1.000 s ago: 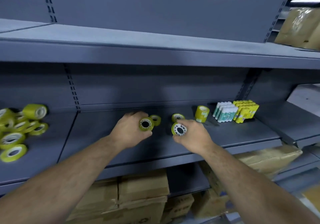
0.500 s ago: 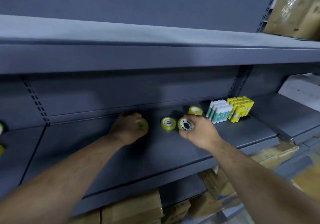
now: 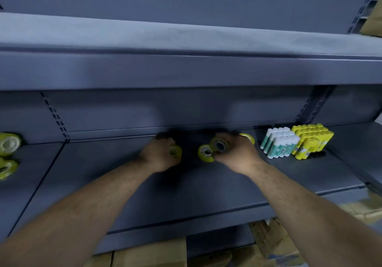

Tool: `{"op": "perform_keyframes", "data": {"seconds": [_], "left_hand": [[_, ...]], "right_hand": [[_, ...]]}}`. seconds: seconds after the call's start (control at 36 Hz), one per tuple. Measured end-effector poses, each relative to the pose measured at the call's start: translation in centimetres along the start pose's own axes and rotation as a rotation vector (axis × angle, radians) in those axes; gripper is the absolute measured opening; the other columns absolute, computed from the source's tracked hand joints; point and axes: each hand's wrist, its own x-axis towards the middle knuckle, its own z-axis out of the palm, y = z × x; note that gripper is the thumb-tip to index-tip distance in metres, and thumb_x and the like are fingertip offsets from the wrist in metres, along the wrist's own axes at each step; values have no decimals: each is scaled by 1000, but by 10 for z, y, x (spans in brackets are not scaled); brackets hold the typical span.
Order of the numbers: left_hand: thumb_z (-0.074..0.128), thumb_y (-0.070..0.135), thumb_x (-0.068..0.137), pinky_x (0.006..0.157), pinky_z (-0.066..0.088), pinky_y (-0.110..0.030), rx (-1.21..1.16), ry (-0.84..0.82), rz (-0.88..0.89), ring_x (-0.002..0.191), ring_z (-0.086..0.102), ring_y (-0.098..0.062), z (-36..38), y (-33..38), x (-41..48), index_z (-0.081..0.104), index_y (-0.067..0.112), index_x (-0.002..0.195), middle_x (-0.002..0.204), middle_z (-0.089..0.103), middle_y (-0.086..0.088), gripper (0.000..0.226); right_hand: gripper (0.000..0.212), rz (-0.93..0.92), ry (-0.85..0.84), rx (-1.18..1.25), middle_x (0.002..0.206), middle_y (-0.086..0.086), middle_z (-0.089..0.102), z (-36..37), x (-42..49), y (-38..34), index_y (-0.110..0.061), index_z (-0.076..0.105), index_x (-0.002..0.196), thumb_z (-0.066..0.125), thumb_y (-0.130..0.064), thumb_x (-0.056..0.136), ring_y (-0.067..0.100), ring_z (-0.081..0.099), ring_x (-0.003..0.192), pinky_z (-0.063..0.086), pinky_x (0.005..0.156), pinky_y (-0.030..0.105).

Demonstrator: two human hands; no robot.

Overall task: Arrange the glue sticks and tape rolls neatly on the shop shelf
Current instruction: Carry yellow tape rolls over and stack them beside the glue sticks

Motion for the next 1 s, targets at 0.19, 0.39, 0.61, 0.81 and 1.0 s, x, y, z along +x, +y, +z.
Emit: {"op": "perform_keyframes", "data": {"seconds": [0.19, 0.39, 0.61, 0.81, 1.0], "left_hand": [[73, 37, 79, 106, 36, -21, 68, -130, 21, 136, 44, -16, -11, 12, 2, 46, 34, 144, 149, 47, 7, 71], [62, 24, 87, 99, 48, -29, 171, -265, 19, 121, 56, -22, -21, 29, 11, 61, 22, 130, 136, 58, -1, 43], [63, 23, 82, 71, 41, -22, 204, -246, 25, 93, 58, -19, -18, 32, 14, 61, 29, 99, 114, 65, -1, 18], [67, 17, 79, 58, 41, -24, 233, -326, 10, 80, 55, -15, -22, 39, 16, 62, 24, 103, 89, 56, 4, 25], [66, 15, 77, 64, 44, -22, 236, -297, 14, 85, 61, -19, -21, 39, 18, 66, 21, 99, 98, 64, -1, 23]], "right_hand": [[67, -18, -7, 31, 128, -3, 62, 1, 10, 6, -33, 57, 137, 79, -35, 74, 16, 60, 110, 48, 85, 23], [65, -37, -25, 12, 127, -4, 63, 0, 15, 7, -34, 58, 135, 78, -36, 74, 16, 60, 111, 52, 88, 28], [63, -39, -47, 3, 127, -4, 62, 0, 16, 5, -34, 57, 136, 77, -36, 76, 17, 61, 110, 53, 89, 31], [61, -37, -68, -34, 127, -5, 61, 0, 15, 2, -35, 56, 136, 75, -36, 78, 16, 60, 112, 51, 88, 27], [64, -47, -89, -50, 132, -8, 60, 0, 18, 3, -34, 54, 139, 74, -39, 78, 13, 57, 115, 40, 82, 20]]}}
